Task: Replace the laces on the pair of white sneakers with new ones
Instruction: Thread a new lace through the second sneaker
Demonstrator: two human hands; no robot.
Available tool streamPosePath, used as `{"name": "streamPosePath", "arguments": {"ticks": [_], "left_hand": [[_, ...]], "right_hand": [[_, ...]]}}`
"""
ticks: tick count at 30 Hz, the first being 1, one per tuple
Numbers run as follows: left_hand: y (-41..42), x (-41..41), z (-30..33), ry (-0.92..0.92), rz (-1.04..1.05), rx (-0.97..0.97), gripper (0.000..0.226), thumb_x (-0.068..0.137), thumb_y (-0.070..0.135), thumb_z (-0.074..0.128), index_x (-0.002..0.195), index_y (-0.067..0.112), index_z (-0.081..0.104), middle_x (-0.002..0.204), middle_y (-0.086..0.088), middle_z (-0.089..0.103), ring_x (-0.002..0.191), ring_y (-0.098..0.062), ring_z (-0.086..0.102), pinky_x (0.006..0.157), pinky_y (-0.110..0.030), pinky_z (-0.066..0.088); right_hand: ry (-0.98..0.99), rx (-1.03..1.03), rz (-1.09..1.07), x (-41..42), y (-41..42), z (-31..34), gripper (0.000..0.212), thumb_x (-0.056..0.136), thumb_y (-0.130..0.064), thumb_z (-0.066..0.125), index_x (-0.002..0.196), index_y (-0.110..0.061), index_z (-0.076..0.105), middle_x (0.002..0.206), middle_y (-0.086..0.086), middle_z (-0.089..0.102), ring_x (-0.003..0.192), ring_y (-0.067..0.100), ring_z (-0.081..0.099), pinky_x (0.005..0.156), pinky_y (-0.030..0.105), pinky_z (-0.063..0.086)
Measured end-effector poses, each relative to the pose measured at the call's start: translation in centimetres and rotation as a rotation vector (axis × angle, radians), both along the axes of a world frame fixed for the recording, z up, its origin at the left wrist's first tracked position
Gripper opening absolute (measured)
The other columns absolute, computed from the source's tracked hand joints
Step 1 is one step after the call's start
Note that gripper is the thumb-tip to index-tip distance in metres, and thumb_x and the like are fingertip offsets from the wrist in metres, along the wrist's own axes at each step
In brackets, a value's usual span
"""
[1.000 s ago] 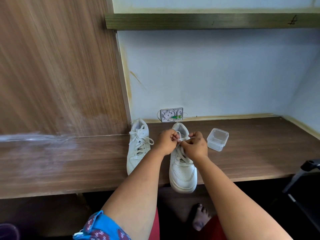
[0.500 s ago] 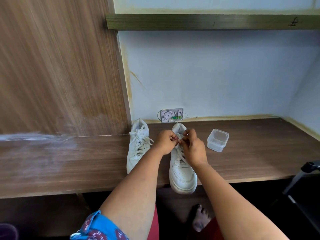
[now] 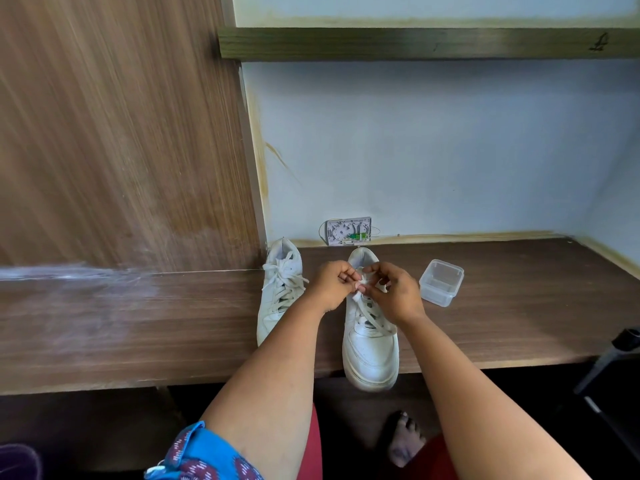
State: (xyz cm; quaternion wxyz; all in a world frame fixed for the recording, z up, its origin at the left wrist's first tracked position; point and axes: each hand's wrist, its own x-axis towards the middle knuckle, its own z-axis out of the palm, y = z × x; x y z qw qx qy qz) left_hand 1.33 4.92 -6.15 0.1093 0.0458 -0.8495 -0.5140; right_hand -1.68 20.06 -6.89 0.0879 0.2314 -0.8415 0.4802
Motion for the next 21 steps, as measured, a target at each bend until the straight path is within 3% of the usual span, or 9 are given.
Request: {"name": "streamPosePath", "arguments": {"ticks": [2,5,7,11,13,16,18,21], "left_hand": [[0.0,-0.1,0.0,0.002,-0.008,0.005,0.017,0.083,-0.008,0.065,0.085,0.01,0.066,0.073,0.0,0.065,0.065,-0.005,0.059,0.075,-0.024,0.052],[0.0,-0.1,0.0,0.007,-0.009,-0.03,0.014,0.083,-0.005,0.066,0.087,0.009,0.067,0.084,-0.009,0.07,0.068,-0.006,0.057,0.072,-0.019,0.049],[-0.1,-0.2,-0.1,0.001,-0.01,-0.046,0.011,0.084,-0.004,0.065,0.09,0.005,0.068,0.088,-0.011,0.071,0.067,-0.005,0.057,0.071,-0.016,0.049],[0.0,-0.1,0.1,-0.006,-0.026,-0.049,0.011,0.085,-0.004,0.065,0.094,0.0,0.068,0.082,-0.006,0.068,0.067,-0.004,0.055,0.07,-0.012,0.049],[0.1,0.0,0.3,-0.008,-0.035,-0.057,0.011,0.085,-0.005,0.065,0.094,-0.001,0.067,0.075,0.0,0.062,0.065,-0.003,0.054,0.064,-0.007,0.046],[0.3,0.0,0.5,0.0,-0.045,-0.066,0.01,0.084,-0.004,0.065,0.092,0.002,0.067,0.073,0.003,0.059,0.065,-0.005,0.052,0.061,-0.006,0.044],[0.3,0.1,0.6,0.003,-0.05,-0.064,0.01,0.085,-0.005,0.065,0.092,0.002,0.066,0.072,0.005,0.057,0.064,-0.004,0.05,0.06,-0.005,0.043],[0.2,0.1,0.8,0.006,-0.062,-0.104,0.009,0.085,-0.003,0.065,0.094,0.0,0.066,0.073,0.007,0.057,0.064,-0.001,0.049,0.059,-0.004,0.042]], "right_hand": [[-0.085,-0.008,-0.004,0.1,0.0,0.6,0.015,0.082,-0.03,0.075,0.092,-0.026,0.065,0.077,-0.013,0.06,0.076,0.003,0.055,0.063,0.005,0.037],[-0.15,0.02,-0.029,0.0,0.0,0.9,0.009,0.086,-0.031,0.07,0.082,-0.025,0.064,0.075,-0.015,0.061,0.071,-0.005,0.053,0.058,0.0,0.035],[-0.188,0.026,-0.02,-0.3,0.0,1.1,0.007,0.085,-0.025,0.07,0.081,-0.023,0.065,0.076,-0.014,0.063,0.072,-0.003,0.056,0.06,0.004,0.037],[-0.385,-0.003,0.067,-1.0,-0.2,1.5,0.005,0.089,-0.018,0.063,0.088,-0.015,0.066,0.082,-0.001,0.067,0.075,0.012,0.059,0.071,0.027,0.048],[-0.487,-0.201,0.056,-1.4,-0.1,2.1,0.012,0.093,-0.01,0.056,0.084,-0.017,0.061,0.081,0.002,0.063,0.074,0.016,0.058,0.064,0.025,0.047],[-0.584,-0.663,0.006,-1.6,0.1,4.5,0.021,0.1,-0.007,0.043,0.083,-0.019,0.049,0.077,0.002,0.06,0.068,0.016,0.057,0.061,0.024,0.045],[-0.571,-0.923,-0.044,-1.8,0.4,6.5,0.021,0.103,-0.012,0.037,0.085,-0.02,0.044,0.078,0.003,0.062,0.069,0.018,0.062,0.066,0.031,0.049],[-0.434,-1.121,-0.129,-2.0,1.4,8.5,0.019,0.104,-0.016,0.034,0.087,-0.02,0.041,0.069,0.002,0.053,0.054,0.013,0.055,0.059,0.029,0.053]]}}
